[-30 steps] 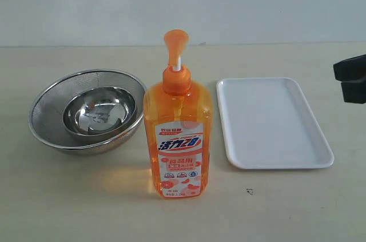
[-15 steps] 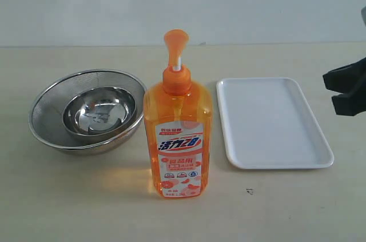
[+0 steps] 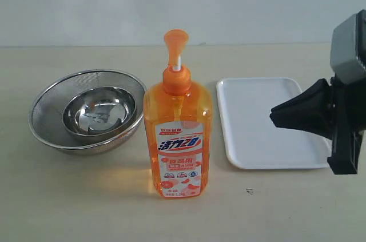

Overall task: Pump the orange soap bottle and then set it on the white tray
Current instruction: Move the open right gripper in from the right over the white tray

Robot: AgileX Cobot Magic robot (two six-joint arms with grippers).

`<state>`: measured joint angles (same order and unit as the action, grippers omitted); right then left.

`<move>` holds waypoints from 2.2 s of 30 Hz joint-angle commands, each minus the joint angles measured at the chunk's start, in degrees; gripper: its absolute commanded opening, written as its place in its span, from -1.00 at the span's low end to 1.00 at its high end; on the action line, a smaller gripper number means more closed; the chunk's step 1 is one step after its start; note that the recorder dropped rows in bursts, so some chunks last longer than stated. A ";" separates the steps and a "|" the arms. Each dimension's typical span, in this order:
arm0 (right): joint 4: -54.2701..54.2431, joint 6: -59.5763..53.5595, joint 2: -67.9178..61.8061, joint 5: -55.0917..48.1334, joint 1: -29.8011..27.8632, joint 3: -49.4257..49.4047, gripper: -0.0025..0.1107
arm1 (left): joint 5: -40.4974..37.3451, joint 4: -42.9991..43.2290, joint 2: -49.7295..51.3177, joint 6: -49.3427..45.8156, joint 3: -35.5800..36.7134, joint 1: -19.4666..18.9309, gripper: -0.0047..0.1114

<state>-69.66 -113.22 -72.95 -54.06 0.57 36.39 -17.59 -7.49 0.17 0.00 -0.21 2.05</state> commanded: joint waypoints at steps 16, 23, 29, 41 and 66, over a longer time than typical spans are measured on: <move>-5.70 -8.73 -17.15 -4.38 0.02 0.33 -0.96 | 0.42 0.09 -0.17 -0.47 0.21 -0.18 -0.84; -7.66 -8.73 -19.81 -3.97 0.02 0.33 -0.96 | 0.42 0.09 -0.17 -0.47 0.21 -0.18 -0.84; -16.97 -8.73 -19.81 2.21 0.02 0.33 -0.96 | 0.42 0.09 -0.17 -0.47 0.21 -0.18 -0.84; -7.87 -8.73 -19.89 0.92 0.02 7.50 -0.96 | 0.42 0.09 -0.17 -0.47 0.21 -0.18 -0.84; -10.47 -1.32 -25.50 -12.68 0.02 8.26 0.80 | 0.42 0.09 -0.17 -0.47 0.21 -0.18 -0.84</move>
<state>-79.35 -116.24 -98.57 -66.61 0.57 44.43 -17.59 -7.49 0.17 0.00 -0.21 2.05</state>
